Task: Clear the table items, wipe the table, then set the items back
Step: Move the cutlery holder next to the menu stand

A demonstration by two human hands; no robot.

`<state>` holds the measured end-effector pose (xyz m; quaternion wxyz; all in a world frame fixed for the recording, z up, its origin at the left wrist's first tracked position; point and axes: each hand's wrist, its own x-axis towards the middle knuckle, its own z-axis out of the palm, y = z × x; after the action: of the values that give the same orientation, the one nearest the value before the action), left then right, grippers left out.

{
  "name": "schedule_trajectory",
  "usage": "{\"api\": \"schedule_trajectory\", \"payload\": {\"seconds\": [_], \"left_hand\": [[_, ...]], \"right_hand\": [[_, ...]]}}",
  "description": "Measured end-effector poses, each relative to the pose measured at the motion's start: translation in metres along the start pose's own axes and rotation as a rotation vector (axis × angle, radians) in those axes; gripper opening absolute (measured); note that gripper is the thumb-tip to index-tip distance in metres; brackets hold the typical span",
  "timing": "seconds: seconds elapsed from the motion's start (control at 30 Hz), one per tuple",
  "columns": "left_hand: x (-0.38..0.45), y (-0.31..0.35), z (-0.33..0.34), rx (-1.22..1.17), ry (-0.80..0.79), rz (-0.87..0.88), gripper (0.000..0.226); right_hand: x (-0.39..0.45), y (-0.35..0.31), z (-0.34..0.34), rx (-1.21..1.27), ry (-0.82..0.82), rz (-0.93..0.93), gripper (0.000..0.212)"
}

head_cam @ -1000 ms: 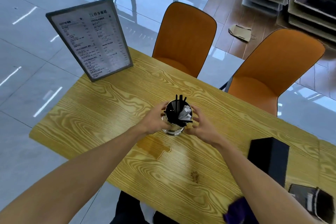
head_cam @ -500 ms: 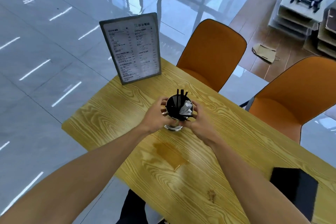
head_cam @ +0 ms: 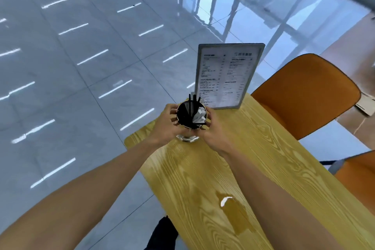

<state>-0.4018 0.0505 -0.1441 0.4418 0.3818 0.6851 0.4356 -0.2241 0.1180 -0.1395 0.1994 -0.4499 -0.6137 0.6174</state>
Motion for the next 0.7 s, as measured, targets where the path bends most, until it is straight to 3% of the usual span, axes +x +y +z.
{"api": "schedule_trajectory", "payload": {"seconds": [0.23, 0.37, 0.7], "left_hand": [[0.026, -0.009, -0.038, -0.024, 0.046, -0.003, 0.091], [0.038, -0.014, -0.044, -0.029, 0.058, -0.008, 0.078], [0.035, -0.023, -0.05, 0.046, 0.027, -0.059, 0.08]], "right_hand": [[0.04, -0.012, 0.037, -0.031, 0.021, -0.008, 0.091], [0.053, -0.009, 0.043, -0.039, 0.038, -0.009, 0.084], [0.056, -0.005, 0.04, -0.139, -0.053, 0.02, 0.084]]}}
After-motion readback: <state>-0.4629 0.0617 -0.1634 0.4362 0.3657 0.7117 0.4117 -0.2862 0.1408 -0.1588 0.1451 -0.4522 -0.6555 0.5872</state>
